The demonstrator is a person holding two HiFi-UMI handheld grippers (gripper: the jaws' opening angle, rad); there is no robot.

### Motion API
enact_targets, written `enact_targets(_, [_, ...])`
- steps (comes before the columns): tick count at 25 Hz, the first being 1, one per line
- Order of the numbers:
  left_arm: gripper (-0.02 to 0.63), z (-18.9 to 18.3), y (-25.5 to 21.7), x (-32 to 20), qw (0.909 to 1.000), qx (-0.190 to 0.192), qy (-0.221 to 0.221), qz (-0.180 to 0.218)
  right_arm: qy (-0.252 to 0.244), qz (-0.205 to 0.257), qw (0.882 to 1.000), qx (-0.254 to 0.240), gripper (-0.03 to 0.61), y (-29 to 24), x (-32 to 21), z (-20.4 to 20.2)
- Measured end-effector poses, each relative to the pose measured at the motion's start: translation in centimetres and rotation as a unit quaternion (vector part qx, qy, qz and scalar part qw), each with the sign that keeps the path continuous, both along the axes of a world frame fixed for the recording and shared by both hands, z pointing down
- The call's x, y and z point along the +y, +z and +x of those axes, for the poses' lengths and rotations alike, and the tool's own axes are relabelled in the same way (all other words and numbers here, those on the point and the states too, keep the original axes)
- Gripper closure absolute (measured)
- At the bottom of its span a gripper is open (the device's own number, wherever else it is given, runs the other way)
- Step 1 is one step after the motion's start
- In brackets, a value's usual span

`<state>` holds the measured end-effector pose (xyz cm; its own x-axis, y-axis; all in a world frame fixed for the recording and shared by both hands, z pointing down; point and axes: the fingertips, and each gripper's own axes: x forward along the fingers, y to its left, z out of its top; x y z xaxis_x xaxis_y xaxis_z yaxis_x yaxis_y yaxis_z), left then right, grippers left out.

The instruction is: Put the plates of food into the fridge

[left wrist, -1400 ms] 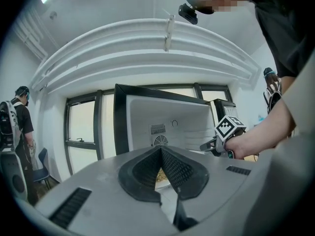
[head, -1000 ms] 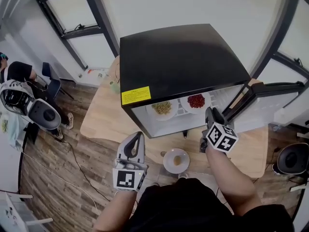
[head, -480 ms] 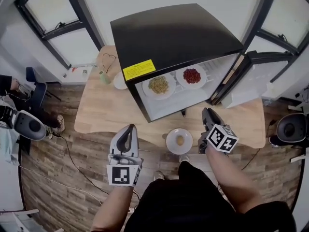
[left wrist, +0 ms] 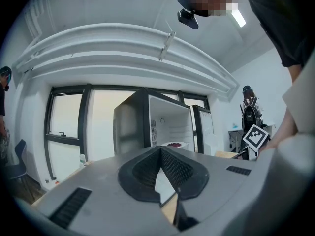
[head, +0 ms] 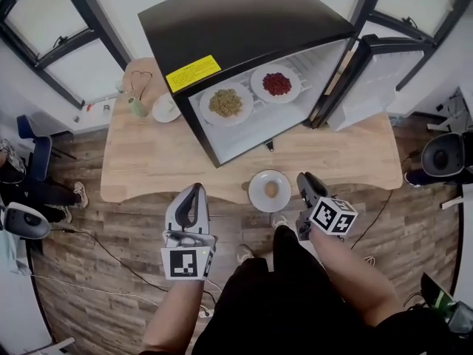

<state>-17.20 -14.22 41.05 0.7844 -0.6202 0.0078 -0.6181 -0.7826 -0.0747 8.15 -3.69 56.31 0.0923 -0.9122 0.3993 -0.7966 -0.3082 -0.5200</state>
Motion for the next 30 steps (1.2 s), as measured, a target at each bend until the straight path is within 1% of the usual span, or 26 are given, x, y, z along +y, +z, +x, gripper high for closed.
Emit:
enact_targets(3, [0.609, -0.1, 0.2, 0.4, 0.9999, -0.006, 0.009, 0.003, 0.008, -0.006, 1.0, -0.023, 0.469, 2.2, 1.4, -1.0])
enact_targets(7, [0.609, -0.8, 0.5, 1.0, 0.9995, -0.022, 0.019, 0.007, 0.042, -0.026, 0.996, -0.074, 0.418, 6.4, 3.2, -1.9])
enact_targets(11, [0.61, -1.9, 1.1, 1.0, 0.9989, -0.042, 0.019, 0.005, 0.087, -0.052, 0.986, -0.13, 0.39, 10.8, 4.4, -2.6])
enact_targets(15, [0.609, -2.8, 1.8, 0.7, 0.9984, -0.054, 0.014, 0.004, 0.11, -0.067, 0.977, -0.168, 0.387, 14.3, 4.8, -3.4])
enact_targets(18, [0.609, -3.4, 2.2, 0.6, 0.9979, -0.063, 0.011, 0.002, 0.125, -0.068, 0.97, -0.199, 0.387, 16.2, 4.7, -4.0])
enact_targets(24, [0.609, -4.4, 3.2, 0.3, 0.9966, -0.082, 0.009, -0.004, 0.144, -0.062, 0.957, -0.246, 0.388, 18.5, 3.9, -4.6])
enact_targets(26, [0.609, -4.6, 3.6, 0.3, 0.9961, -0.087, 0.01, -0.007, 0.15, -0.054, 0.952, -0.263, 0.388, 18.7, 3.8, -4.7])
enact_targets(28, [0.609, -4.6, 3.9, 0.4, 0.9959, -0.089, 0.012, -0.008, 0.148, -0.044, 0.951, -0.267, 0.405, 18.5, 3.8, -4.8])
enact_targets(29, [0.609, -4.5, 4.0, 0.4, 0.996, -0.088, 0.014, -0.007, 0.146, -0.041, 0.953, -0.263, 0.428, 18.2, 3.8, -4.9])
enact_targets(30, [0.61, -4.4, 3.9, 0.4, 0.9961, -0.086, 0.016, -0.006, 0.144, -0.041, 0.954, -0.26, 0.478, 17.9, 3.8, -5.0])
